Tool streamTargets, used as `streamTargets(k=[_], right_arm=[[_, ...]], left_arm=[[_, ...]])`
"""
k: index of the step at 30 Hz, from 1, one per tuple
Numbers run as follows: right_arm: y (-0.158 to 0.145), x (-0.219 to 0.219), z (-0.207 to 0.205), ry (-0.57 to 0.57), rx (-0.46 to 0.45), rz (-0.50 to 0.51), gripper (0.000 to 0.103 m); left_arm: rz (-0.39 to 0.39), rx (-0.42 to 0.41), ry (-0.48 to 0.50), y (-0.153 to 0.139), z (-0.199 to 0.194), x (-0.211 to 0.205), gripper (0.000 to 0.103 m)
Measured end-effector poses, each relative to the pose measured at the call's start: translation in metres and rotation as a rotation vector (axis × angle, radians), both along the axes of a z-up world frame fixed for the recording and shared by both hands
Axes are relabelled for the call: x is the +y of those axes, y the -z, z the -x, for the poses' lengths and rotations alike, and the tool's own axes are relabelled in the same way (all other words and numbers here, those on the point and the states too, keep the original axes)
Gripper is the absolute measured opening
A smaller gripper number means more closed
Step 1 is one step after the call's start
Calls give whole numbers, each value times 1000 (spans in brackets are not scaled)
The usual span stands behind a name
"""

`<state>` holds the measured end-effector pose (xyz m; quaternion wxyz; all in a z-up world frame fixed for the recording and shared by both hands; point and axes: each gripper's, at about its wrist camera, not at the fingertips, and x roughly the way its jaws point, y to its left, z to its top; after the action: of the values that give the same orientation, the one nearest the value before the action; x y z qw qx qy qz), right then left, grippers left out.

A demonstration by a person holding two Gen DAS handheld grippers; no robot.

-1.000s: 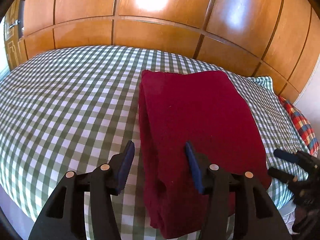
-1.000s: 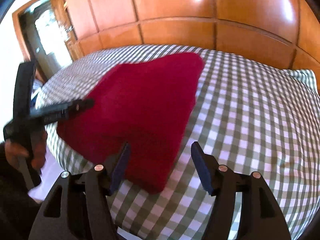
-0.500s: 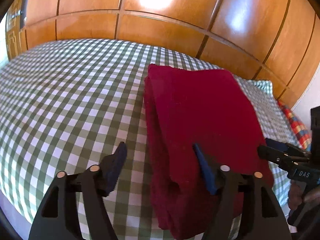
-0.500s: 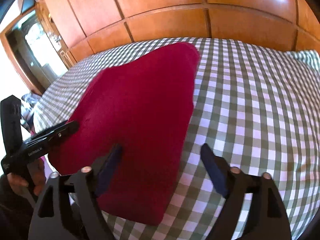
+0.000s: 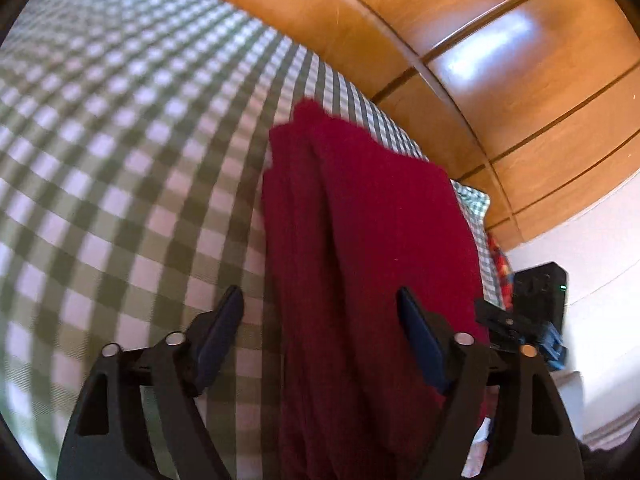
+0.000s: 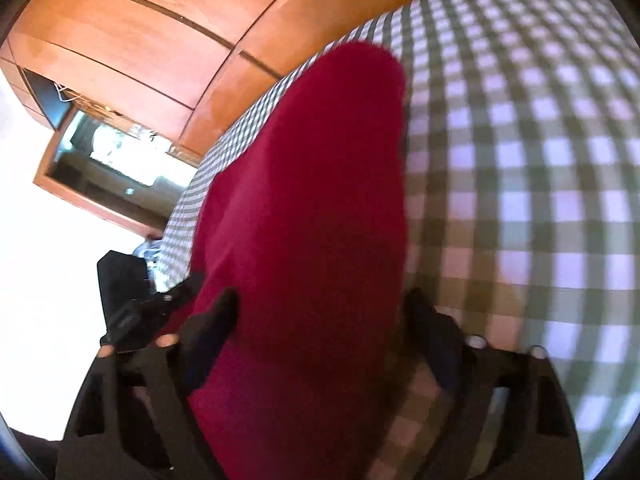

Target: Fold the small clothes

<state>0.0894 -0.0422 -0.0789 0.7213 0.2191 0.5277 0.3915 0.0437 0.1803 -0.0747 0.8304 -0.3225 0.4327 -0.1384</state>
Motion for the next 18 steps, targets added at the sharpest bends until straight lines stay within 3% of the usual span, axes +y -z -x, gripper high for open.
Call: streamTargets(k=[1,2,4,5,11,18], right_arm=[[1,0,1,3,1,-12,65],[0,1,4,2,-3,-24,60],[-5,0,7,-2,-14,-44,44],[-9,-5,10,-2,-24,-48,42],[-52,-65,28,77,-148,-42,39],[-88,-194,34,304,-250,7,39]], left_arm=[[38,-17,19,2,0,-1,53],[67,-32,33,2,1,-3,45],[59,-63,50,-4,3,-9,38],[55,-73,57,-6,4,-12,35],[70,-155,168,-40,-10,-54,33],[57,-216,387,-74,-74,-183,33]])
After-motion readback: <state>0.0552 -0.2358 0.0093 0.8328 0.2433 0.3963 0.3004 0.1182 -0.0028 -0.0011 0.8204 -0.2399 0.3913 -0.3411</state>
